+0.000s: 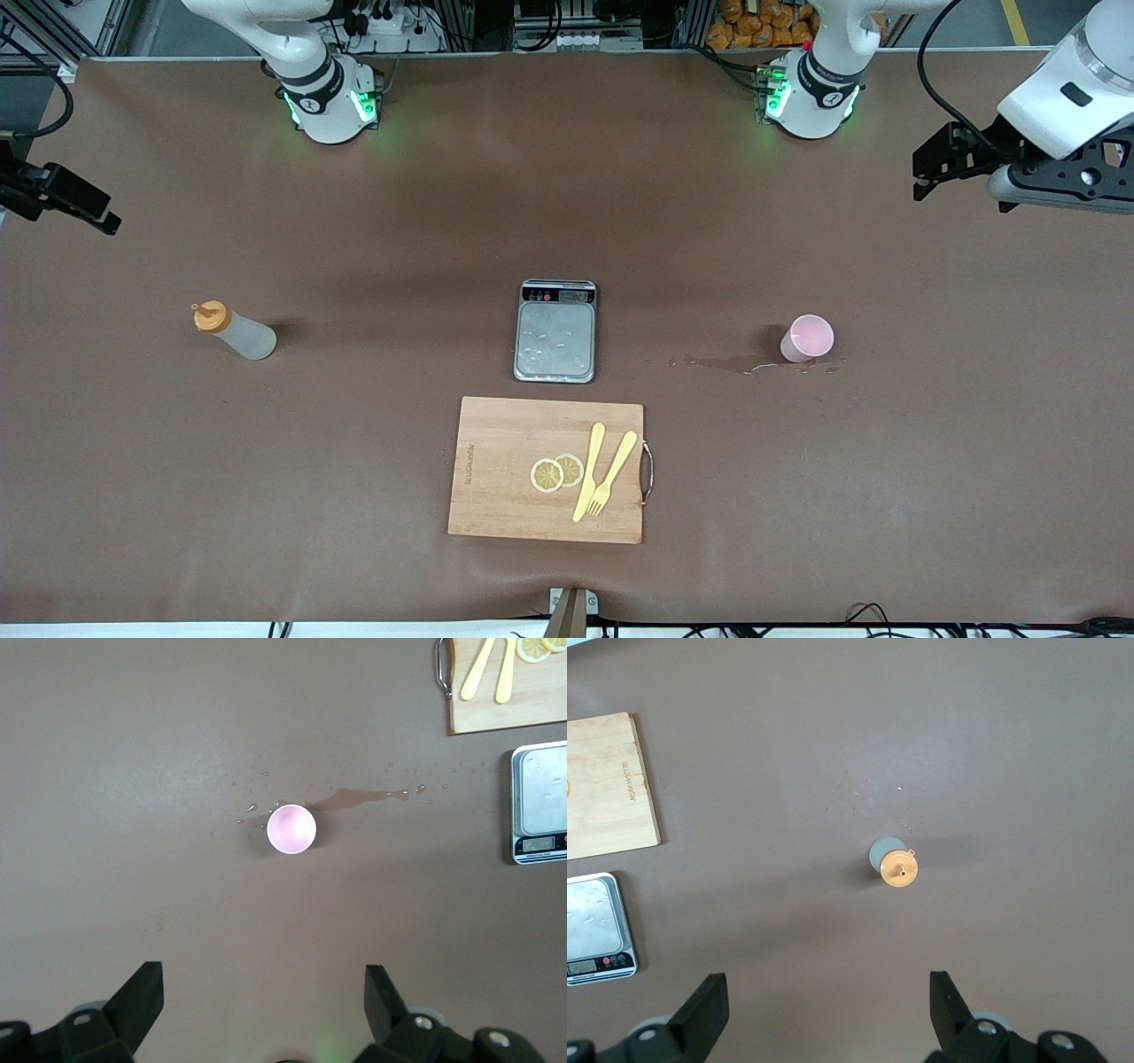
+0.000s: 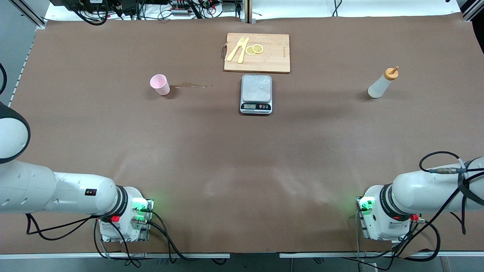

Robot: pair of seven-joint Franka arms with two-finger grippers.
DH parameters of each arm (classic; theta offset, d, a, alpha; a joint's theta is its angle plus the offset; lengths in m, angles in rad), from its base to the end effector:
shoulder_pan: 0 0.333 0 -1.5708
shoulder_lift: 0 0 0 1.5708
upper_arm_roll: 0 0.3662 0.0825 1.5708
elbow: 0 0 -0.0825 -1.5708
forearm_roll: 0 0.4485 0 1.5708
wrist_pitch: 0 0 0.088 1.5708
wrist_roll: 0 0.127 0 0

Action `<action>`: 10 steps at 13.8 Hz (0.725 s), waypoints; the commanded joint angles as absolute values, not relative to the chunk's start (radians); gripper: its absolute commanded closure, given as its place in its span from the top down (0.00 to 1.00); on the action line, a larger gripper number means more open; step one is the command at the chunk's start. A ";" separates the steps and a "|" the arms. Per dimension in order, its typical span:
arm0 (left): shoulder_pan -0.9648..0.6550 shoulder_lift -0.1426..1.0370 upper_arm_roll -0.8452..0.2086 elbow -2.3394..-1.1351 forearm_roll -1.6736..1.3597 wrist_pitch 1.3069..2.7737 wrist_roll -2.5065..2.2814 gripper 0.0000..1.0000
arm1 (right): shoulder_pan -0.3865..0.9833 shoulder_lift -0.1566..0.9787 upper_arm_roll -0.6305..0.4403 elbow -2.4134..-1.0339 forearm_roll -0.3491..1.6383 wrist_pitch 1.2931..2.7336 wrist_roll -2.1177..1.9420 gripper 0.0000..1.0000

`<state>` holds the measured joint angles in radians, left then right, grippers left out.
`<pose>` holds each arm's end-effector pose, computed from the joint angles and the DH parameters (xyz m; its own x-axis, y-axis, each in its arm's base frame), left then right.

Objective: Add sauce to pink cup with both arms
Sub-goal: 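Move the left gripper toward the pink cup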

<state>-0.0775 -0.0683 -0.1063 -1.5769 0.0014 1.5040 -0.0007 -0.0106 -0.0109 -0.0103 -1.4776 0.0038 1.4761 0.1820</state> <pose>0.5771 -0.1095 0.6866 0.9833 -0.1817 -0.0050 -0.1817 -0.9833 -0.0086 0.6051 -0.0122 0.7026 0.9795 -0.2012 0.0085 -0.2011 -0.9796 -0.0055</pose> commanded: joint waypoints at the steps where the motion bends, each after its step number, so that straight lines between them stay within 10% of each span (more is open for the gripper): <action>1: -0.071 -0.068 -0.109 -1.562 -0.015 1.477 -0.017 1.00 | -0.014 -0.005 -0.008 -1.463 -0.003 1.466 0.186 1.00; 10: -0.071 -0.051 -0.104 -1.565 -0.014 1.468 -0.011 1.00 | -0.014 0.031 -0.009 -1.473 -0.018 1.422 0.172 1.00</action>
<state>-0.0768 -0.0641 -0.1029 -1.5770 0.0014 1.4864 -0.0017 -0.0106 0.0124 -0.0105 -1.4804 0.0029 1.4528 0.1818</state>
